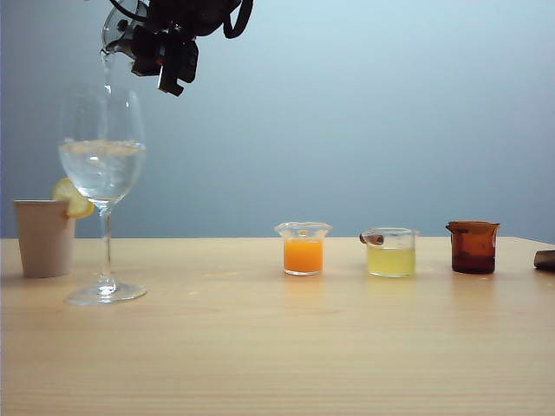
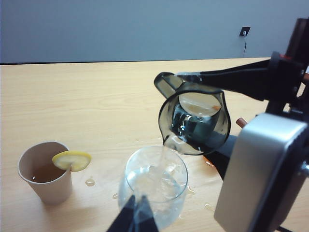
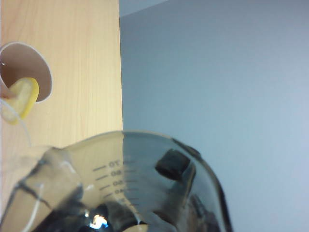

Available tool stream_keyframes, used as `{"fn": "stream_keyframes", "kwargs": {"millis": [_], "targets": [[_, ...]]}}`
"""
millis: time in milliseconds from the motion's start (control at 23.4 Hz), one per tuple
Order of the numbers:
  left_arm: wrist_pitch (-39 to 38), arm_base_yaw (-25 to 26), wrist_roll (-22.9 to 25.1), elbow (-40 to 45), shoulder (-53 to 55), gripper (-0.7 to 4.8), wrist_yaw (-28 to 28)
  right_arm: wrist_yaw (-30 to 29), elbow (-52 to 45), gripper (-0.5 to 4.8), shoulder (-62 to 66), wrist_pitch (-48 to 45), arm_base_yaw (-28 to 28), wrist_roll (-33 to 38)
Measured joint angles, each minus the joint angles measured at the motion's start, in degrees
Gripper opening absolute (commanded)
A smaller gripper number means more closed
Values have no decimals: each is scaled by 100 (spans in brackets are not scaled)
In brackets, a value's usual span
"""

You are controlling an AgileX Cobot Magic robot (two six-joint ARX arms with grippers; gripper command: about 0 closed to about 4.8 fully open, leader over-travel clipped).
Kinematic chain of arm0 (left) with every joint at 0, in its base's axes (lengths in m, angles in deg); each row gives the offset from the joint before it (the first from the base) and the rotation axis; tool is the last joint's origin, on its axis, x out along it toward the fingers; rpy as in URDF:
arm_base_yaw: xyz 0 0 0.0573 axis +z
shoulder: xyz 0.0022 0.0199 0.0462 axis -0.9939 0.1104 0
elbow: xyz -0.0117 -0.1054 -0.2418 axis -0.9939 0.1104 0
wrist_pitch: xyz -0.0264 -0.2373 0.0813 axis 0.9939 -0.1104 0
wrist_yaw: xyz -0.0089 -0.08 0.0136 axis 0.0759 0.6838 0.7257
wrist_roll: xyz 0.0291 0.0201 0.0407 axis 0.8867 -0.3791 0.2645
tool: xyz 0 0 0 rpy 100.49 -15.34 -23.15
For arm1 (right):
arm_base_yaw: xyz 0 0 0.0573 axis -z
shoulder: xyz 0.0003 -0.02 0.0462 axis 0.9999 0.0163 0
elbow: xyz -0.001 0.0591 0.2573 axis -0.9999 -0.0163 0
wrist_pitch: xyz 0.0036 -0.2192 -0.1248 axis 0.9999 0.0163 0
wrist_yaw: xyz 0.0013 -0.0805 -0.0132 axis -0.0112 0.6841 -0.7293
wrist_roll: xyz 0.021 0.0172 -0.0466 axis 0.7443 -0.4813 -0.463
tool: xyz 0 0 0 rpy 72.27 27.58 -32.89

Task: Pick up the first measuring cup from the left, pour the coconut rum inside into the goblet, and finally put the measuring cup back in its original place.

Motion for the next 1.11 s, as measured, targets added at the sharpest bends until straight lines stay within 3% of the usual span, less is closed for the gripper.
{"fn": "stream_keyframes", "kwargs": {"millis": [769,1111], "targets": [[2,0,0,0,-31,-4,0,-122,0,75,0,-42,-2,-1038],[0,0,0,0,-31,-4,0,-87,0,75,0,-186,-11,-1115]]}}
